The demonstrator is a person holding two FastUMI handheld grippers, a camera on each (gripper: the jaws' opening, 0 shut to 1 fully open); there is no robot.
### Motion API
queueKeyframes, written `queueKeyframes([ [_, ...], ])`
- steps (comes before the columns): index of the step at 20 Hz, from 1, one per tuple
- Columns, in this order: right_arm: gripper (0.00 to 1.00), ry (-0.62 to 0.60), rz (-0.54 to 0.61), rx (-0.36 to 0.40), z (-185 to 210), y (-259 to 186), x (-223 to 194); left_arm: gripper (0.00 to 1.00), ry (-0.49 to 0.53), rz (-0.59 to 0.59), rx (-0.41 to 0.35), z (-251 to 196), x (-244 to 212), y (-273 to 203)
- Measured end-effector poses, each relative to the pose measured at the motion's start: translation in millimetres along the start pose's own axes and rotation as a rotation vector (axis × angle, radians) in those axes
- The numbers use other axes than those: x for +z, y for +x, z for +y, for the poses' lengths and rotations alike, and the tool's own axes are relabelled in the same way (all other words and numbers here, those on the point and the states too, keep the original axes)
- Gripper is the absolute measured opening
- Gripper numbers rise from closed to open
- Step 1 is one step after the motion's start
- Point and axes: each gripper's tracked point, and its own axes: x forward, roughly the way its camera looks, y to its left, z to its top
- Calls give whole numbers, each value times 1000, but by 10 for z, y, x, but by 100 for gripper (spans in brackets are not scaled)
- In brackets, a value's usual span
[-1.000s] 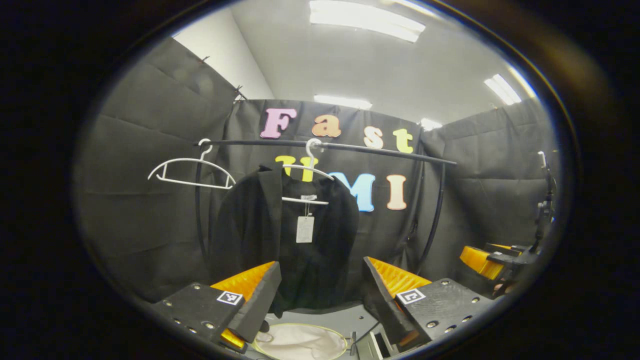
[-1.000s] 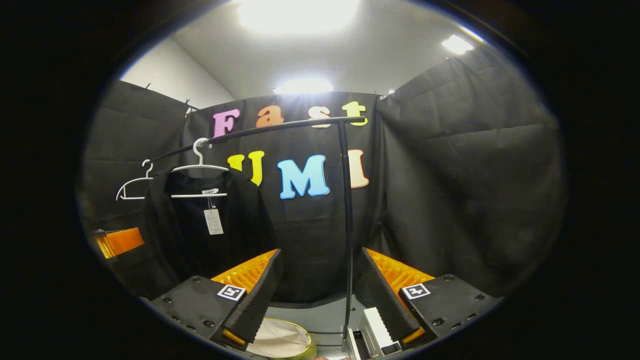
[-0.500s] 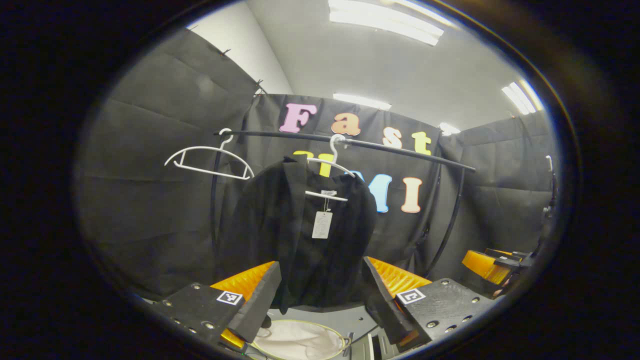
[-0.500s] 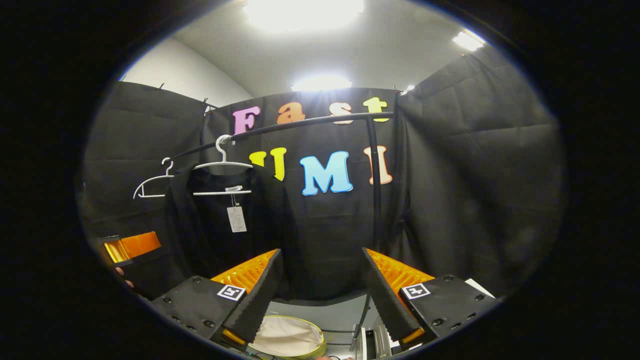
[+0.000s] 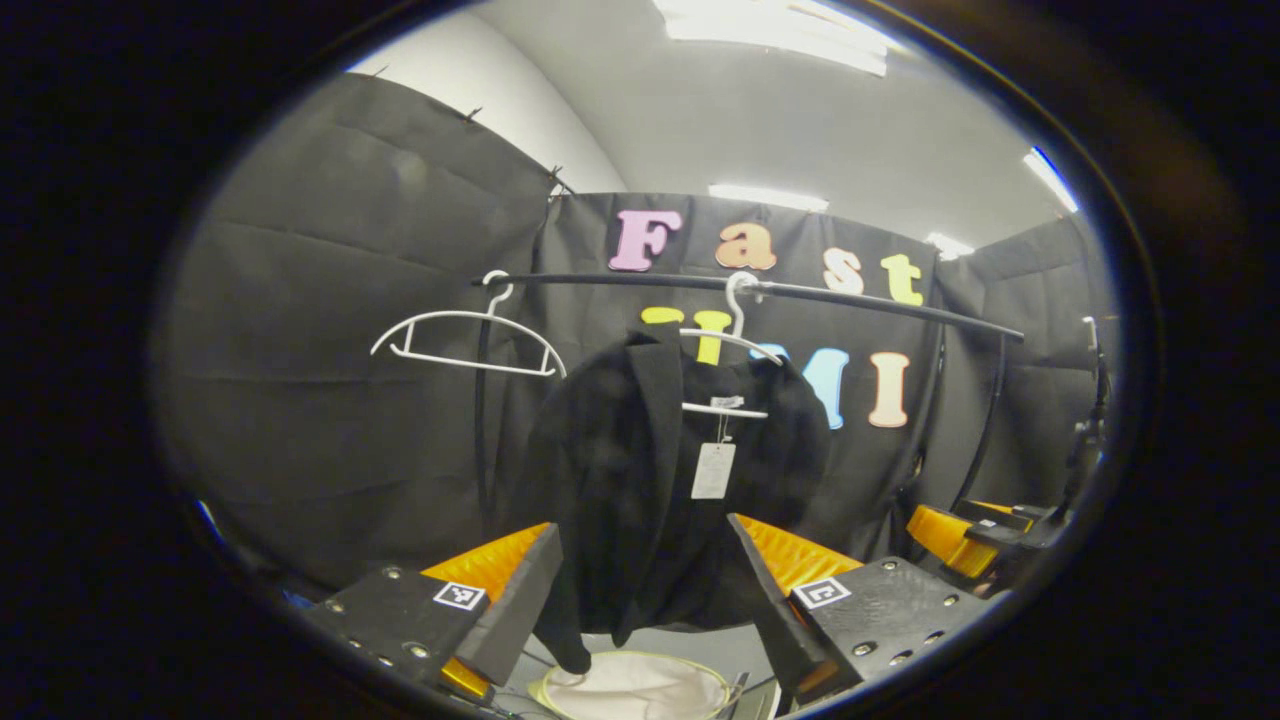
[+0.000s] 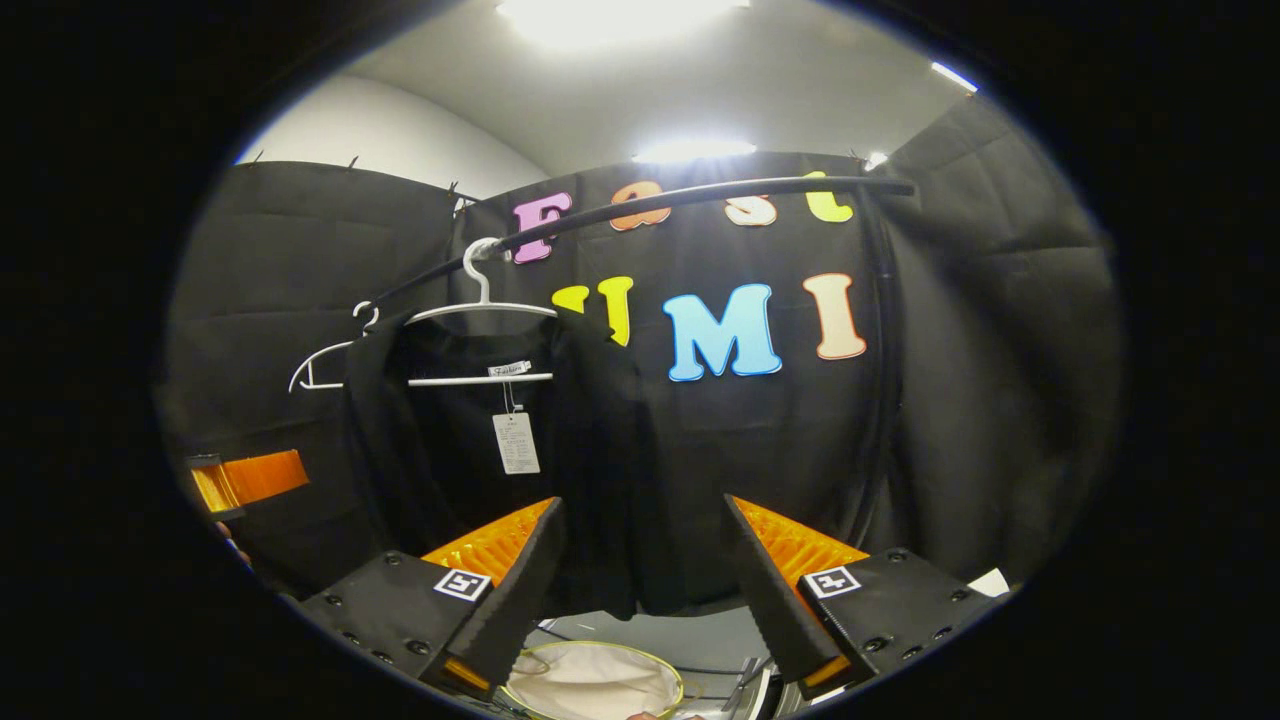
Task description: Grasp the clothes on the hanger with both hands and then place them into the laundry hamper below.
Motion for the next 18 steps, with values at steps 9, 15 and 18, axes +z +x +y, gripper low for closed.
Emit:
queueKeyframes([
  [9,98,44,21,128,141,871,31,94,-8,1,106,-60,179,883],
  [15,98,38,54,167,98,1244,-109,95,32,27,189,-56,119,1415],
  [18,93,42,90,196,137,1400,-200,94,53,27,240,-7,101,1629],
])
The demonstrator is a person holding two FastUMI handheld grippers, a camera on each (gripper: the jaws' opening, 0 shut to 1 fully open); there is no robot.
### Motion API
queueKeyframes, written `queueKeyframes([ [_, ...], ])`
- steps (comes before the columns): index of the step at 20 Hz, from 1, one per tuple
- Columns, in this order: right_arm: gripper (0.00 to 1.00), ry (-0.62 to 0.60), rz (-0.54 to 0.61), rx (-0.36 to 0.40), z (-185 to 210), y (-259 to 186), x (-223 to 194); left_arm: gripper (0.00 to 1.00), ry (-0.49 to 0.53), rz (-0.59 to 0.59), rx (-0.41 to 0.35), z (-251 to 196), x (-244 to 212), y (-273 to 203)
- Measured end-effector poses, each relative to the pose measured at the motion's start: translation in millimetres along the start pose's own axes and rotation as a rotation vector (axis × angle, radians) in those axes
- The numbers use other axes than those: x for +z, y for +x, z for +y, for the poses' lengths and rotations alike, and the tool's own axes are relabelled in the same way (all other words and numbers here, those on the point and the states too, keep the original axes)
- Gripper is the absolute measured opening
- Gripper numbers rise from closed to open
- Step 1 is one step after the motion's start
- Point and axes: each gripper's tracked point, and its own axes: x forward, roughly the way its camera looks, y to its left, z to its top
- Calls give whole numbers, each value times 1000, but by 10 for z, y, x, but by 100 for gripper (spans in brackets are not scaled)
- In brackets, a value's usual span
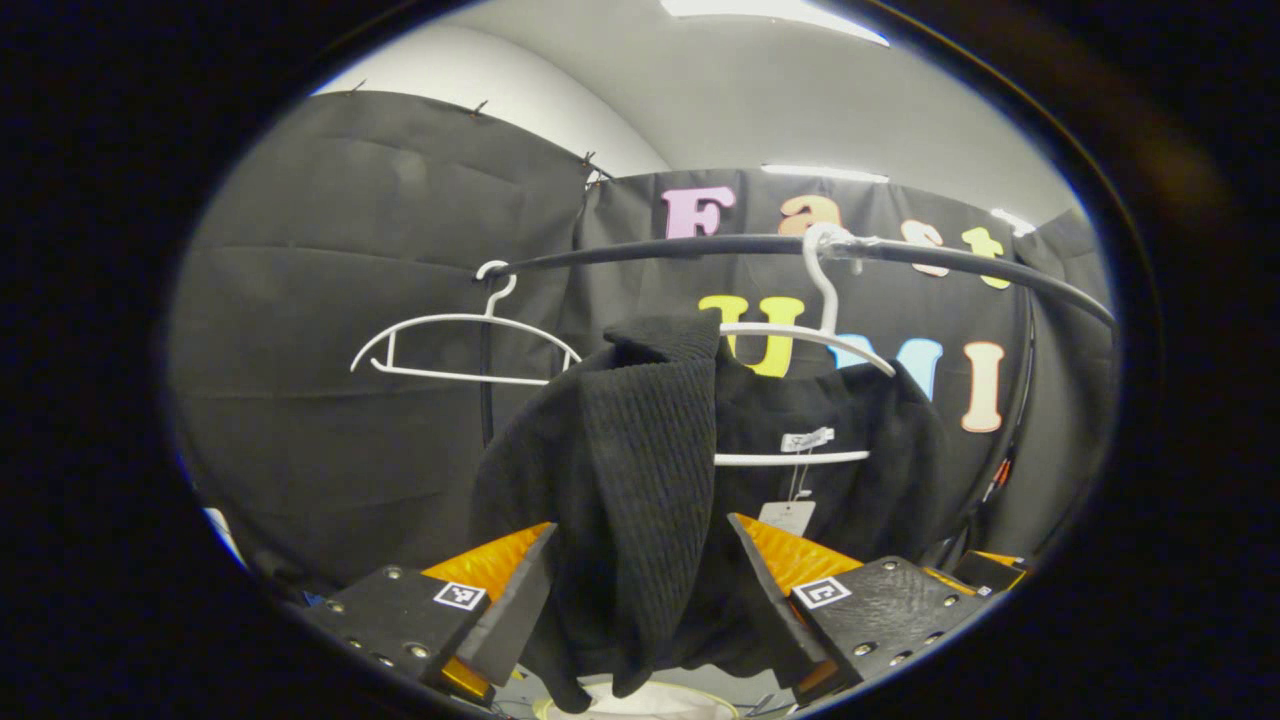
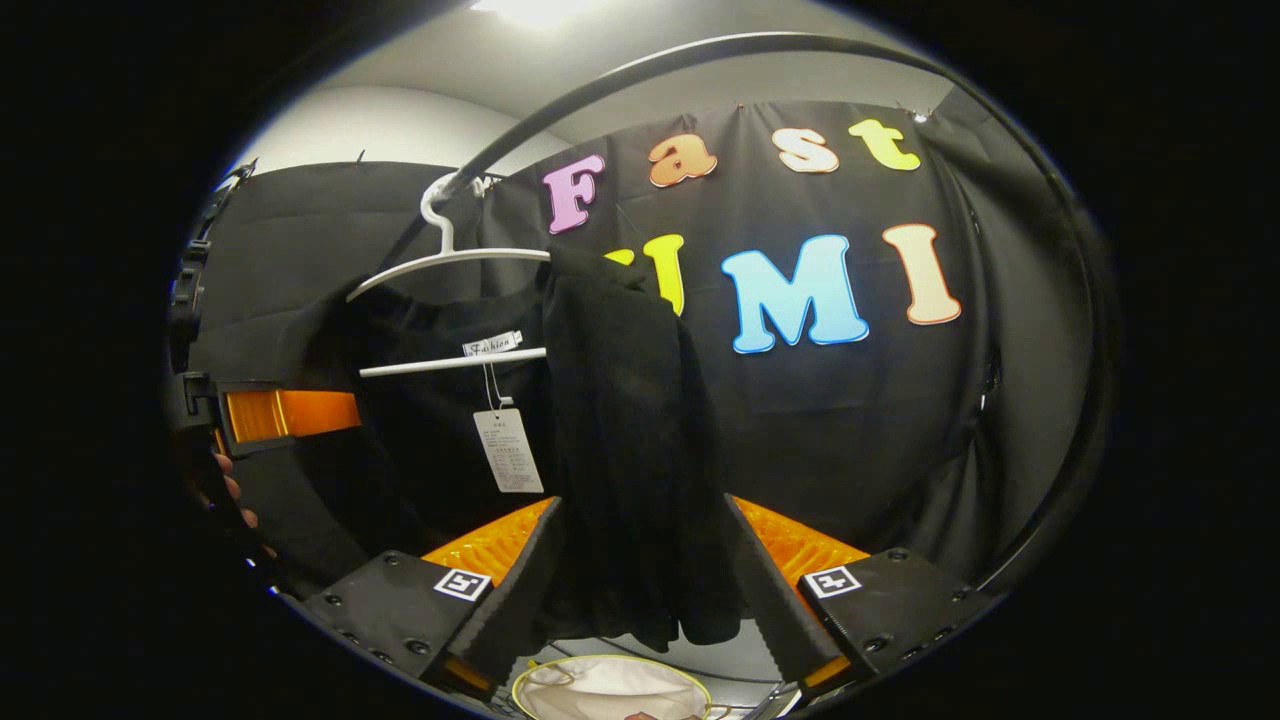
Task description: Grasp the clothes on the hanger with both hands and then place them into the laundry hamper below.
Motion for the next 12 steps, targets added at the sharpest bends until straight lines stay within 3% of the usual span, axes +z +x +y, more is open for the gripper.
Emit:
queueKeyframes([
  [1,98,5,11,16,22,45,-10,93,7,0,14,-17,-8,53],
  [2,93,9,18,30,46,82,-23,93,12,-1,23,-33,-6,108],
  [4,93,5,18,56,76,121,-18,71,32,-13,78,35,34,184],
  [5,98,4,18,67,79,143,-5,60,37,-9,82,37,21,192],
  [6,98,6,18,78,90,156,-2,60,45,-10,95,47,11,216],
  [8,98,16,17,98,100,177,-1,38,49,-14,123,90,41,211],
  [9,93,19,20,105,94,192,-9,27,47,-16,128,124,26,213],
  [10,98,18,27,107,93,196,-34,17,39,-17,119,122,20,204],
  [12,98,0,12,111,95,208,1,12,13,-12,71,65,7,183],
])
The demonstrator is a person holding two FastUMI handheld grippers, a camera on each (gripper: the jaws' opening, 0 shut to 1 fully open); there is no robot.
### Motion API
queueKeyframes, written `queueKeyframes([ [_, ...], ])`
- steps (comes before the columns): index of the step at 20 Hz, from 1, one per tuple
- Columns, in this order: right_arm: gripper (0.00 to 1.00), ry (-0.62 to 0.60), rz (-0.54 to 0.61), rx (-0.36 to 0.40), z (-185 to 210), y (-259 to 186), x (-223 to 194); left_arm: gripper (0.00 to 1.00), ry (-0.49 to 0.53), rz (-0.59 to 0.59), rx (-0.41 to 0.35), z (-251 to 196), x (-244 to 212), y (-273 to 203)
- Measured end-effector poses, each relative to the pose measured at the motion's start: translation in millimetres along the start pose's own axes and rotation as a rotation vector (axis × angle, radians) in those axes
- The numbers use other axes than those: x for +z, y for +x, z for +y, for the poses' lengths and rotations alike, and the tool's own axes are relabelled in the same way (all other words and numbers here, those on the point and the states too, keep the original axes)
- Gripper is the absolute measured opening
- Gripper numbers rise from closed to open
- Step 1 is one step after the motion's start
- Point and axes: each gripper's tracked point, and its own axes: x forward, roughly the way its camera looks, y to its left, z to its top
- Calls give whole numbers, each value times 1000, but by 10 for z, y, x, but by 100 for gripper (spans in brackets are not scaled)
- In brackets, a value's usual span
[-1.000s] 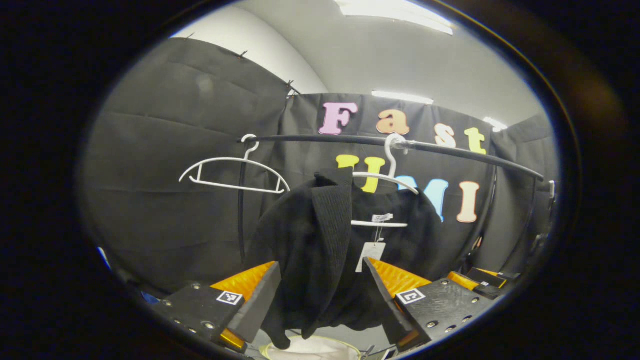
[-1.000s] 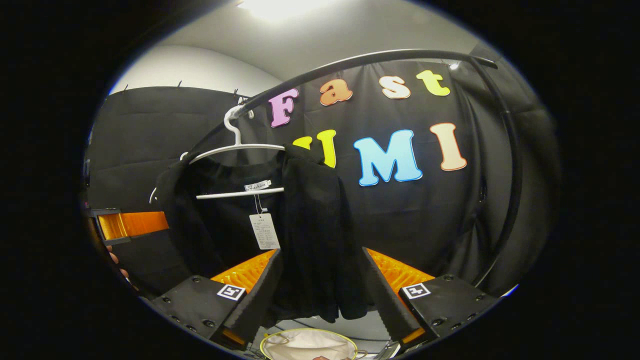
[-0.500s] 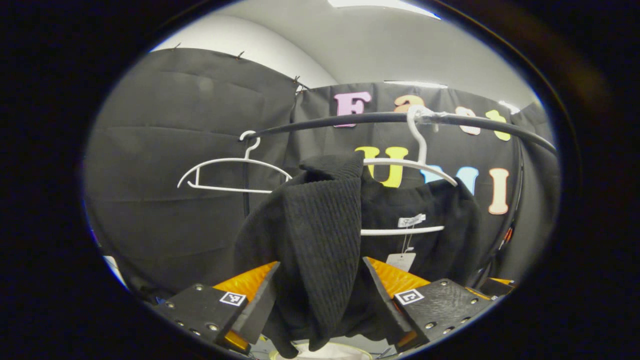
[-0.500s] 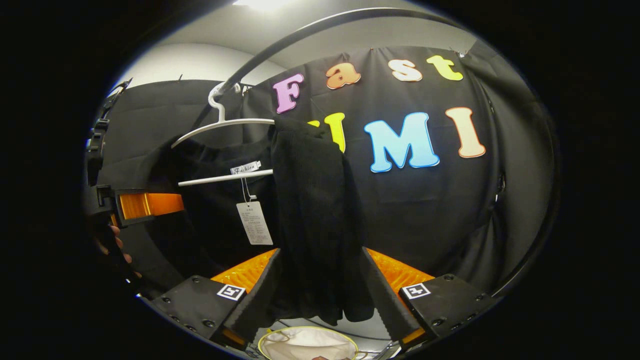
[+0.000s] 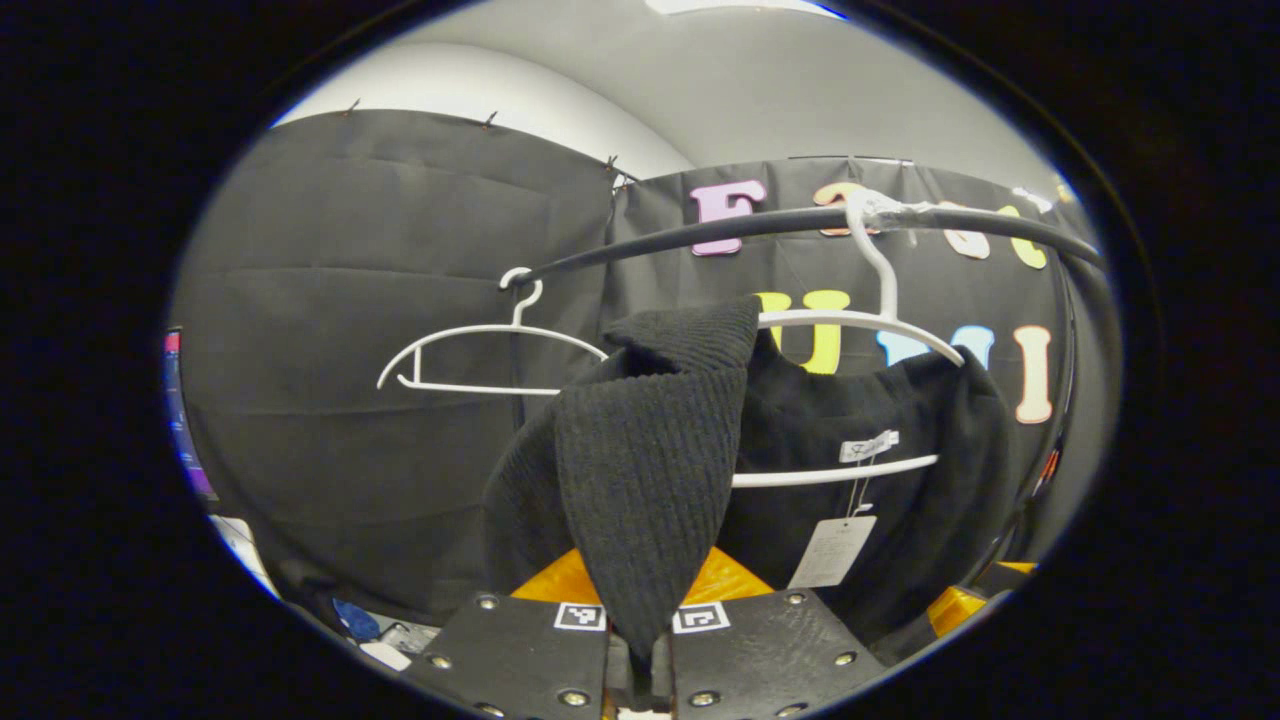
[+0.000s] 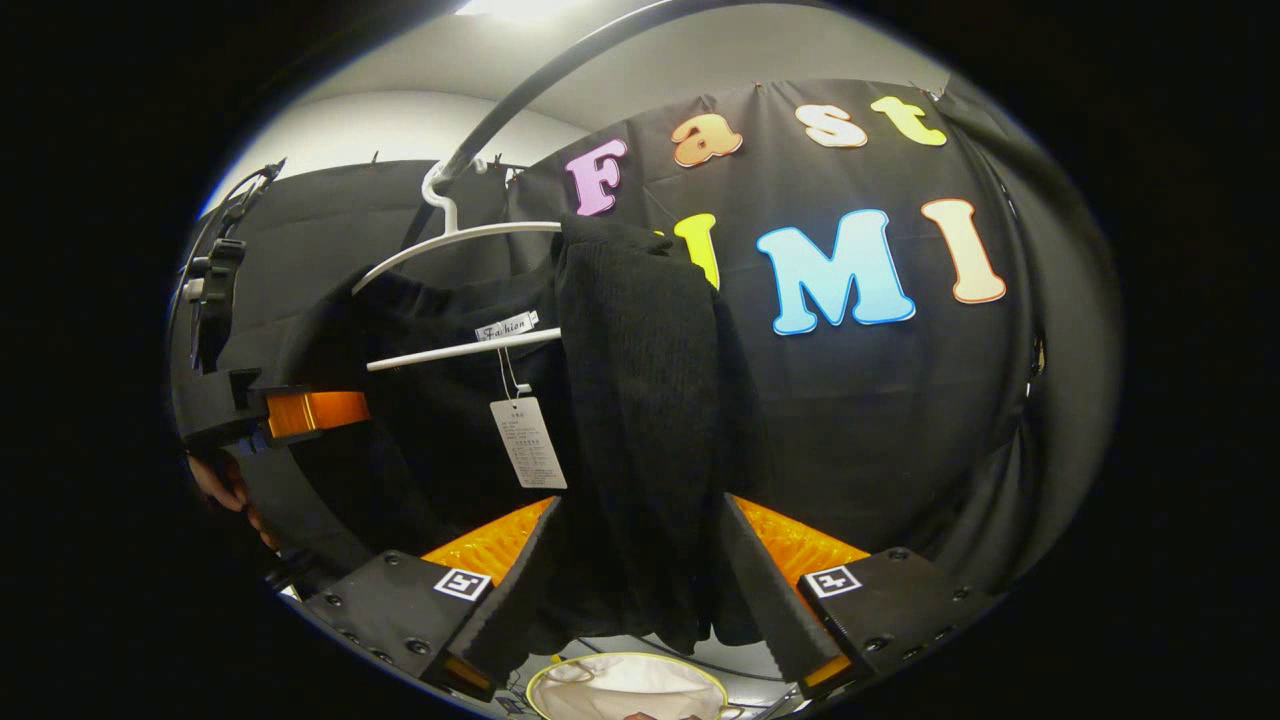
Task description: Grasp the clothes on the hanger with both hands and then place them into the laundry hamper below.
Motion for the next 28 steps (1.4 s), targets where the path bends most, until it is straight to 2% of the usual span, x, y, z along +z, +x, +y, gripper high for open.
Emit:
queueKeyframes([
  [1,98,-11,-13,0,2,3,43,10,-9,-4,7,59,9,11],
  [3,98,-9,-13,10,40,35,48,5,-33,15,-33,26,-18,-27],
  [5,98,17,-9,13,84,85,84,3,-25,20,-41,35,-5,-20],
  [12,98,28,-65,-94,169,239,379,4,-39,10,-96,66,64,-93],
  [13,100,25,-74,-116,154,288,422,4,-49,12,-105,66,53,-77],
  [16,98,33,-83,-160,183,428,460,4,-74,15,-138,83,33,-58],
  [22,98,-12,-122,-230,132,654,582,4,-79,26,-197,80,4,-47],
  [23,92,-18,-135,-229,114,688,622,4,-75,27,-201,94,0,-34],
  [24,98,-17,-147,-229,82,727,661,4,-73,30,-206,101,0,-27],
  [25,91,-12,-151,-228,62,752,686,4,-75,31,-211,102,-3,-26],
  [26,89,-7,-151,-228,39,785,692,4,-78,32,-216,102,-1,-34],
  [28,54,8,-147,-220,26,807,693,4,-75,32,-223,110,3,-52],
])
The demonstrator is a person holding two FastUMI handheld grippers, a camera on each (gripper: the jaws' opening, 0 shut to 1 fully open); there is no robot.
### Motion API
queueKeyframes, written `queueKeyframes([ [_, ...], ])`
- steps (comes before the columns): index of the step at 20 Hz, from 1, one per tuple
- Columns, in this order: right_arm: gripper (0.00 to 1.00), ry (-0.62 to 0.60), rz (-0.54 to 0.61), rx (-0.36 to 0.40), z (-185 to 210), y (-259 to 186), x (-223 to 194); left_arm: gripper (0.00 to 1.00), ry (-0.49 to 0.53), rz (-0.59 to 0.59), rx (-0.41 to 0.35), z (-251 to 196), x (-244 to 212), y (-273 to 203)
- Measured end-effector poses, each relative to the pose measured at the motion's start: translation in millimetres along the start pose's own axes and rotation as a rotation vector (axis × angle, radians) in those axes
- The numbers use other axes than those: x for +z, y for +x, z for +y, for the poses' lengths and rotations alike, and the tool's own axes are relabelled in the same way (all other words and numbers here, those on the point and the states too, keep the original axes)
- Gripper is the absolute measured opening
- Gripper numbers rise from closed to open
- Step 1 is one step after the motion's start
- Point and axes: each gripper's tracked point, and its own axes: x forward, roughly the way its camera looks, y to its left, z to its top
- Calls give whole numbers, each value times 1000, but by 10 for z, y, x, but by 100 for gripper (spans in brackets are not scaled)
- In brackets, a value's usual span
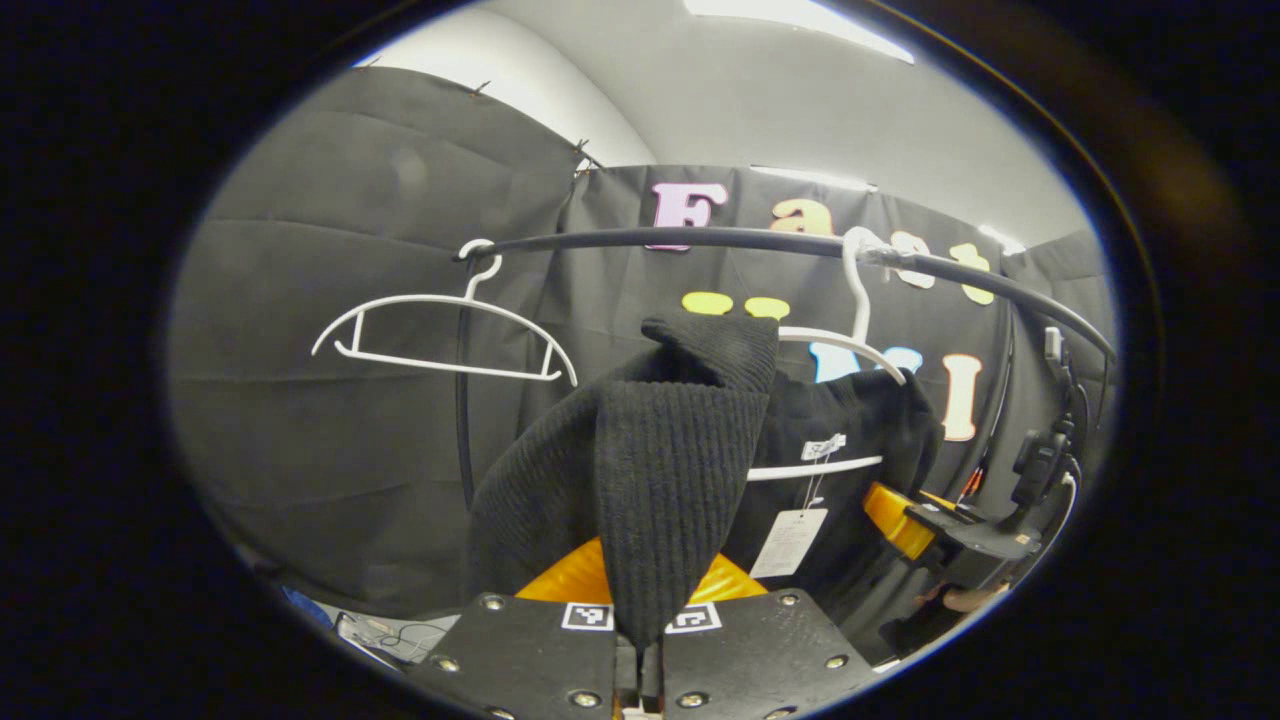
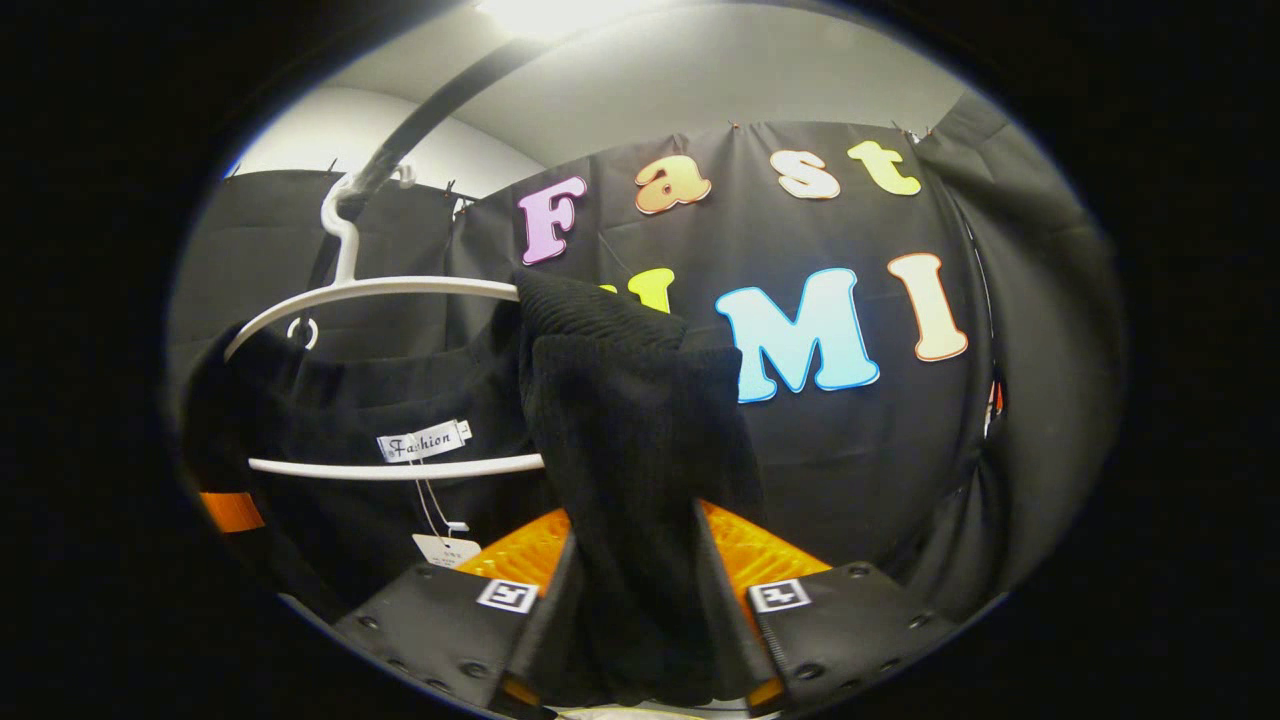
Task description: Grasp the clothes on the hanger with both hands and then place them into the laundry hamper below.
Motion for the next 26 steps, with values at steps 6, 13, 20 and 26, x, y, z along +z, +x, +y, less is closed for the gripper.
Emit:
queueKeyframes([
  [6,4,27,-16,136,91,16,48,4,29,5,-23,-3,17,-34],
  [13,1,43,-63,63,-278,-9,293,4,-13,-28,-88,-13,211,-144],
  [20,0,15,-136,-6,-570,61,603,3,-3,-90,-87,106,567,-295],
  [26,0,-31,-196,-42,-689,164,748,3,15,-165,-47,306,824,-347],
])
